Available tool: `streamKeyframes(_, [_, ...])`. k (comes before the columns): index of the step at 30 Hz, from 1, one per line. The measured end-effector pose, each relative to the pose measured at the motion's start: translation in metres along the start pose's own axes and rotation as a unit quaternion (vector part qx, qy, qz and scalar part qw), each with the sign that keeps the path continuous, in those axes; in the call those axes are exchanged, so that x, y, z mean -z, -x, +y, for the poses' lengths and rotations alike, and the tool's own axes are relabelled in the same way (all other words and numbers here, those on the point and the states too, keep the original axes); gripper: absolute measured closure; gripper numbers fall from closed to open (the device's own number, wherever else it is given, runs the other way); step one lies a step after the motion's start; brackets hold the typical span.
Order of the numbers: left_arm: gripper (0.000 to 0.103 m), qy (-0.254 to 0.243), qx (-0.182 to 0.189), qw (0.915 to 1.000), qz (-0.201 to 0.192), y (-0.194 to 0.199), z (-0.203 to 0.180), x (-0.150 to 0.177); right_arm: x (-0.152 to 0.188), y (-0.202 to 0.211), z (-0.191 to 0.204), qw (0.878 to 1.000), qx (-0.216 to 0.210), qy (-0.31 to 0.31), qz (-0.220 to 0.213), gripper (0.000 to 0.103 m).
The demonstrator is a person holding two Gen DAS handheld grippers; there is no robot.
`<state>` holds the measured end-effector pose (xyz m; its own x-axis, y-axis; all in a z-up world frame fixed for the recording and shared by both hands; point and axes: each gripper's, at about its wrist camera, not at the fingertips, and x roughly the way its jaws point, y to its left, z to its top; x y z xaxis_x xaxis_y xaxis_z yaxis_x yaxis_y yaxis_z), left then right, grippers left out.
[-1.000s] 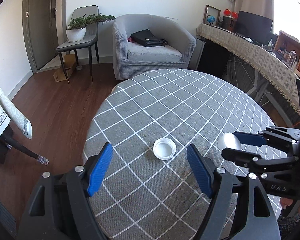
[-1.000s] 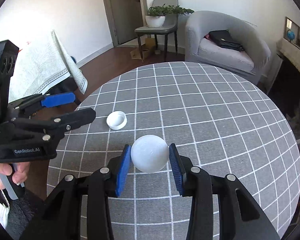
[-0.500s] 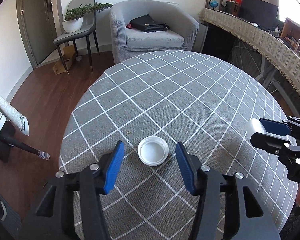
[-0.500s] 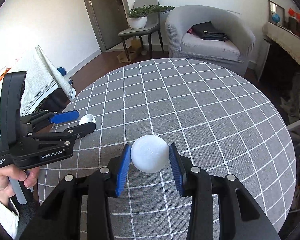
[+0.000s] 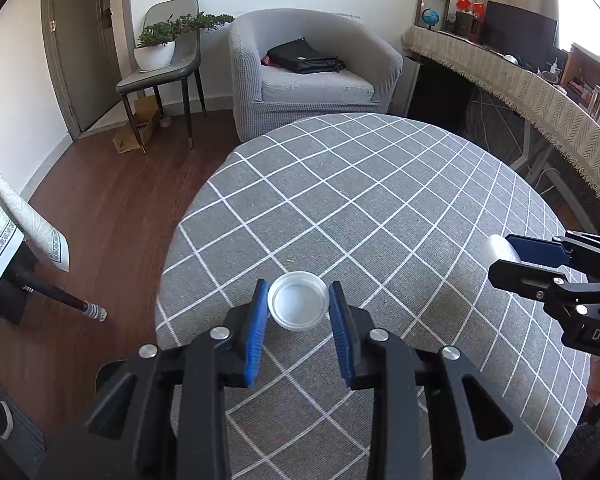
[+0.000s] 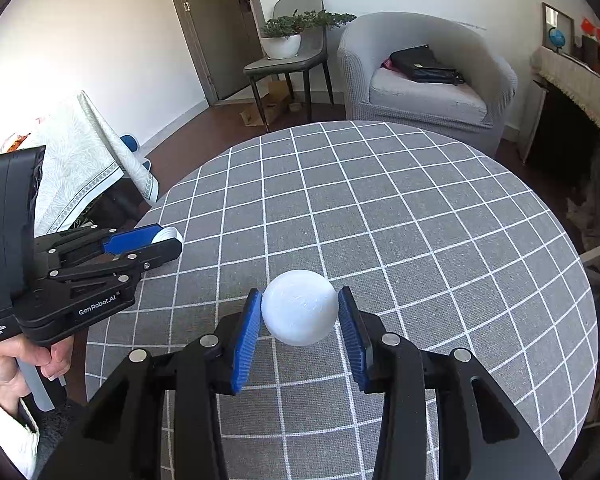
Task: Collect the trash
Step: 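Grasp the small white cup with the left tool, then carry the white cup and lid over the bin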
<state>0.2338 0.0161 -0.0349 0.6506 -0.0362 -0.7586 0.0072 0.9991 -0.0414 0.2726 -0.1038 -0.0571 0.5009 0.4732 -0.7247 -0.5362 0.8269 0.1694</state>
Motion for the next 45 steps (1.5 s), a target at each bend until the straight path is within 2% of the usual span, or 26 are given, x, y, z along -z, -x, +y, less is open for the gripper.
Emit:
streamKeyframes(10, [0.070, 0.030, -0.024, 0.9992, -0.015, 0.032, 0.051, 0.009, -0.016, -0.014, 0.042, 1.000, -0.015, 0.022, -0.001, 0.063])
streamKeyframes(21, [0.070, 0.058, -0.058, 0.9966, -0.008, 0.060, 0.106, 0.032, -0.030, -0.024, 0.100, 0.997, -0.048, 0.052, -0.007, 0.063])
streamKeyframes(33, [0.070, 0.073, -0.089, 0.9929, 0.029, 0.061, 0.152, 0.064, -0.038, -0.035, 0.161, 0.993, -0.086, 0.079, -0.008, 0.063])
streamKeyframes(45, [0.070, 0.099, -0.100, 0.9864, 0.085, 0.031, 0.198, 0.104, -0.044, -0.070, 0.201, 0.991, -0.106, 0.084, 0.015, 0.063])
